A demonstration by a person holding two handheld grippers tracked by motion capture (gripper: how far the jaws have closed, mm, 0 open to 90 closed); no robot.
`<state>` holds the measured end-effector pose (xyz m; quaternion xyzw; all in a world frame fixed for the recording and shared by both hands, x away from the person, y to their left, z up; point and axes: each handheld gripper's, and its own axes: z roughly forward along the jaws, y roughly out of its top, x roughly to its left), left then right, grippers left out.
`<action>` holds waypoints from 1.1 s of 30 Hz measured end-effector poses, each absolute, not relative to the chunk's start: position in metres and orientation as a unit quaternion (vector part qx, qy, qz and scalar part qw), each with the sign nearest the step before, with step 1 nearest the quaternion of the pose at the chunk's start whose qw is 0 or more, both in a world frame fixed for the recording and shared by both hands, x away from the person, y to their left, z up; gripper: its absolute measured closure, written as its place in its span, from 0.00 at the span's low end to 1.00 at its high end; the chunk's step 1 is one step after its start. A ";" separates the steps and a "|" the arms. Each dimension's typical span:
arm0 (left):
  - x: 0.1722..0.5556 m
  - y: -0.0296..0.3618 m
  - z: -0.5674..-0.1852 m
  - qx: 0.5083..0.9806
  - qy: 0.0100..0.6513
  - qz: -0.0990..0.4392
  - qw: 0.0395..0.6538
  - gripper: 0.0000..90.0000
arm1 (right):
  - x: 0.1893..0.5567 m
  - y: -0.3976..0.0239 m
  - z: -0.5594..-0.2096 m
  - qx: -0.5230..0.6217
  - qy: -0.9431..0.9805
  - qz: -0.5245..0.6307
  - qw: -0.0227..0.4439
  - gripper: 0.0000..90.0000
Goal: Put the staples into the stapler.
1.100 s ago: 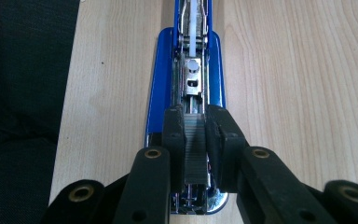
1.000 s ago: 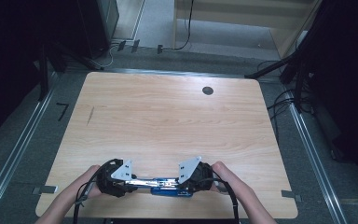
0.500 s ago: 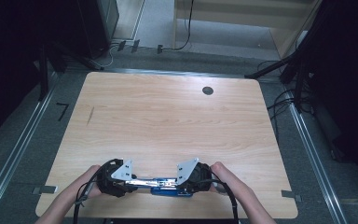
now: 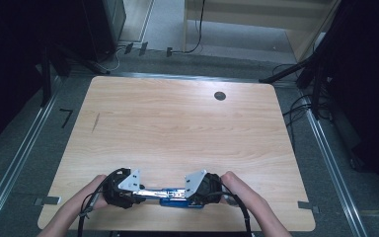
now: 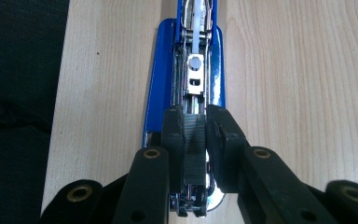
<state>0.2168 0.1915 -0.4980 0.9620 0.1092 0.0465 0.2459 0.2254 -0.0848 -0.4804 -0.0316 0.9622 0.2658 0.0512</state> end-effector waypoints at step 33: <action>0.217 0.191 -0.498 0.963 0.109 0.047 0.243 0.66 | 0.231 -0.092 -0.481 -0.011 0.961 0.275 0.034 0.84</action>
